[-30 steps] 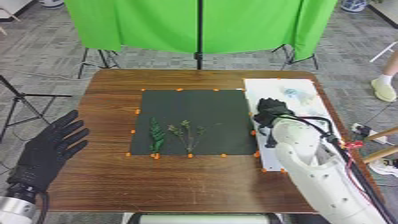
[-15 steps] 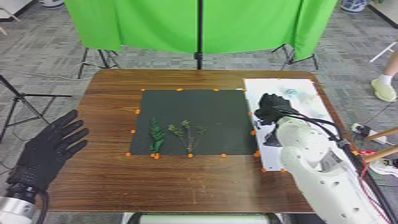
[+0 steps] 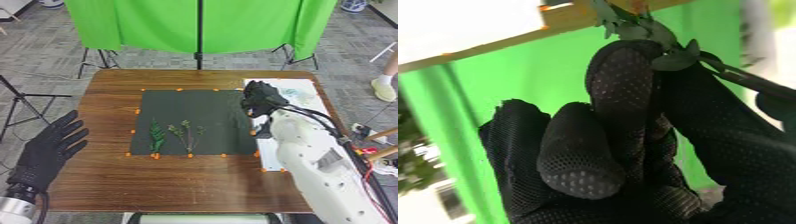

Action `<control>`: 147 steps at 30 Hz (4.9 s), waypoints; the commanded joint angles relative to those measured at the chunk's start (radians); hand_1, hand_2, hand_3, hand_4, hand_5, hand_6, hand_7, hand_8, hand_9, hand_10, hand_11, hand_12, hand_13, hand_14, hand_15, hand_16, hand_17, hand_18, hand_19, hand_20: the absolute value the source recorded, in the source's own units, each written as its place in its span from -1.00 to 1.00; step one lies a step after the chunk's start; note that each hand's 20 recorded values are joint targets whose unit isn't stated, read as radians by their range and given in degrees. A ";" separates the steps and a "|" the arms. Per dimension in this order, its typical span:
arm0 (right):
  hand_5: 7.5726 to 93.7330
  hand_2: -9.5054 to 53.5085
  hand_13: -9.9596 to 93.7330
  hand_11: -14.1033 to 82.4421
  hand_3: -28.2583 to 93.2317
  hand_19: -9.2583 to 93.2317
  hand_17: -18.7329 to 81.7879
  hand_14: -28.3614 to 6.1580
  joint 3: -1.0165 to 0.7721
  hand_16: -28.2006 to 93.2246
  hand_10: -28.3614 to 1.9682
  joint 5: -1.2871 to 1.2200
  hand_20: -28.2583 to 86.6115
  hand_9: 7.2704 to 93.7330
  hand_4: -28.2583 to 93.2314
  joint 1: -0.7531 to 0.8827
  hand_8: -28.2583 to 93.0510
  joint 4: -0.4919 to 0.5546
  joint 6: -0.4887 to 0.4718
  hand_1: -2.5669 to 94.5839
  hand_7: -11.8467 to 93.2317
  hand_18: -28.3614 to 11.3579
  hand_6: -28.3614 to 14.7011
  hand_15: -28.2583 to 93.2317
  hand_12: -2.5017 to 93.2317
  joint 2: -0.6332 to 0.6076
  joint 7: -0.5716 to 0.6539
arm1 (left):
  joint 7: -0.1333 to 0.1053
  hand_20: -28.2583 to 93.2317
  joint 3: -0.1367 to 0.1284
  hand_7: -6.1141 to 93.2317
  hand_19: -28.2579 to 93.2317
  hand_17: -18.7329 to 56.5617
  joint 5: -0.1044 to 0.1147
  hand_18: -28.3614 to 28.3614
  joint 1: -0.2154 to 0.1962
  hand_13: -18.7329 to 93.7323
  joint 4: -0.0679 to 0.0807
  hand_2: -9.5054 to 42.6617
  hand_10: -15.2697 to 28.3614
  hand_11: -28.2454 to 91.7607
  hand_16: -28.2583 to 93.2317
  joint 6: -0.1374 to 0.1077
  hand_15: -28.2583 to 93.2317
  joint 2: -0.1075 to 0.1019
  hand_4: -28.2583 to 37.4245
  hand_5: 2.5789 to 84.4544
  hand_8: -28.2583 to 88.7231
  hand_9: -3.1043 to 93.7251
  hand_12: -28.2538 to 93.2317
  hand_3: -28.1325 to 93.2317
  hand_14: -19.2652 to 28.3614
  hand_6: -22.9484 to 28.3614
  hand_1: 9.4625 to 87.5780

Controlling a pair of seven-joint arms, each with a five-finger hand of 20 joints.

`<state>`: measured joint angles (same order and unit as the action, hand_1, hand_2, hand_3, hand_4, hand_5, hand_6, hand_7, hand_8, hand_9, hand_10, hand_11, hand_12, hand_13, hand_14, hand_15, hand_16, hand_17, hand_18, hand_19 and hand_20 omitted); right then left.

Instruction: Arrange flowers

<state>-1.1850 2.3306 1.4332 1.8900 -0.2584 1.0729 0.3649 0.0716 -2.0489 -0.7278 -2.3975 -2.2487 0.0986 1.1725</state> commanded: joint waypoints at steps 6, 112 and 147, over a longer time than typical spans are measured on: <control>0.40 -0.83 0.88 0.22 0.97 1.00 0.49 0.52 0.141 0.03 0.36 0.096 0.61 0.98 -0.77 0.041 -0.68 -0.049 -0.056 -0.09 0.66 -0.59 -0.44 0.70 -0.32 0.034 -0.054 | 0.011 -0.41 0.004 -0.46 0.12 -0.82 -0.003 0.64 -0.004 -0.43 0.007 -0.67 0.14 -0.18 -0.54 0.011 0.00 0.009 -1.00 -0.46 -0.72 -0.54 -0.28 0.61 0.30 -0.04 -0.59; 0.45 -0.99 0.70 -0.25 0.76 0.95 0.18 0.60 -0.102 0.06 0.67 0.217 0.20 0.76 -1.00 0.184 -0.78 -0.140 0.200 0.16 0.14 -0.43 0.31 0.35 -0.02 -0.169 -0.115 | 0.007 -0.41 -0.013 -0.46 0.12 -0.82 0.000 0.64 0.004 -0.43 0.009 -0.66 0.13 -0.18 -0.54 0.007 0.00 -0.010 -1.00 -0.44 -0.72 -0.54 -0.28 0.61 0.30 -0.03 -0.59; 0.54 -1.00 0.75 -0.24 0.81 1.00 0.24 0.62 0.395 0.03 0.65 0.222 0.24 0.82 -1.00 -0.255 -0.77 -0.336 0.168 0.16 0.09 -0.47 0.26 0.45 0.00 0.364 -0.335 | 0.023 -0.41 -0.040 -0.46 0.12 -0.82 0.007 0.64 0.027 -0.43 0.007 -0.66 0.13 -0.18 -0.54 -0.016 0.00 -0.081 -1.00 -0.47 -0.72 -0.55 -0.28 0.61 0.30 -0.05 -0.60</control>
<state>-0.8807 2.4840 1.1574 1.5980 -0.0509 1.3167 0.0391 0.0738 -2.1114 -0.7218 -2.3993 -2.2570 0.0939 1.1142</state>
